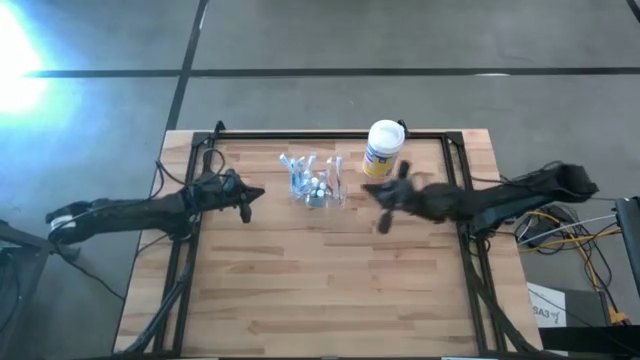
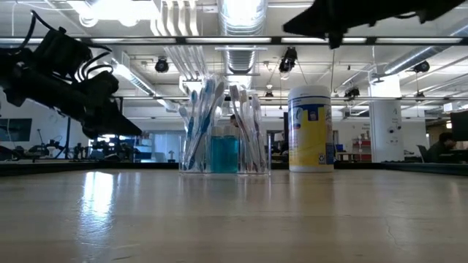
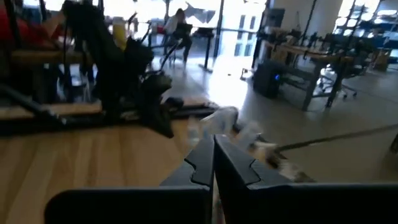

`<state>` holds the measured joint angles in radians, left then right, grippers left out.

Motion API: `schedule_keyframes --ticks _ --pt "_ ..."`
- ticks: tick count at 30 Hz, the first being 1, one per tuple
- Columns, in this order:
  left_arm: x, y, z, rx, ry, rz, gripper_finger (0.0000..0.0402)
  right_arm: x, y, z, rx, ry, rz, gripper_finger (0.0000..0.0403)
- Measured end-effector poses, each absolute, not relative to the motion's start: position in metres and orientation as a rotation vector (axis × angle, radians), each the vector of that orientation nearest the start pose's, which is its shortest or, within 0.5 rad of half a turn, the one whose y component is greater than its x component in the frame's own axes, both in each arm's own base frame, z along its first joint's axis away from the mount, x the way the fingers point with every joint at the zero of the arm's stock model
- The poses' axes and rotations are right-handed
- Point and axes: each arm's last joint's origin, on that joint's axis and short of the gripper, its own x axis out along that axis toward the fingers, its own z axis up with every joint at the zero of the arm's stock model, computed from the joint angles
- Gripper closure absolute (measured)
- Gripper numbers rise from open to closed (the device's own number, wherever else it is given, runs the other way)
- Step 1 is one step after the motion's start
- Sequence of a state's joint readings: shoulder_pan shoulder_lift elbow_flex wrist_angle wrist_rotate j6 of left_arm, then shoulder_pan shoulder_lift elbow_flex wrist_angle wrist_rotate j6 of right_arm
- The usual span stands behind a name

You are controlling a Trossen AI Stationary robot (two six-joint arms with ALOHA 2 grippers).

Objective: Pick & Place toothbrushing station
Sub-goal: Adjust the transparent organizer

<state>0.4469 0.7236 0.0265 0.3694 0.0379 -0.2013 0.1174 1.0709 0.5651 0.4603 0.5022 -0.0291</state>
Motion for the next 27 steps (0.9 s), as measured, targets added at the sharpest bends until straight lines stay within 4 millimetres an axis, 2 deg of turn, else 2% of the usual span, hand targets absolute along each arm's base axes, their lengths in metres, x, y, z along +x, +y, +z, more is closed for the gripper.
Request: schedule_keyframes --ticks 4,8,11,14,21,27 --pt "0.128 0.060 0.134 -0.289 0.283 0.439 0.0395 0.271 0.030 0.244 -0.023 0.158 -0.359 0.0394" --pt "0.130 0.061 0.134 -0.293 0.279 0.434 0.0393 0.293 0.057 0.209 -0.027 0.265 -0.402 0.0394" --pt "0.132 0.062 0.135 -0.288 0.254 0.431 0.0398 0.301 0.074 0.189 -0.013 0.286 -0.425 0.0394" --pt "0.135 0.063 0.134 -0.310 0.248 0.427 0.0396 0.309 0.080 0.171 0.019 0.282 -0.424 0.0394" --pt "0.139 0.066 0.127 -0.349 0.267 0.475 0.0392 0.317 0.082 0.134 0.090 0.311 -0.475 0.0394" --pt "0.148 0.070 0.126 -0.363 0.282 0.455 0.0395 0.316 0.076 0.119 0.113 0.318 -0.606 0.0394"
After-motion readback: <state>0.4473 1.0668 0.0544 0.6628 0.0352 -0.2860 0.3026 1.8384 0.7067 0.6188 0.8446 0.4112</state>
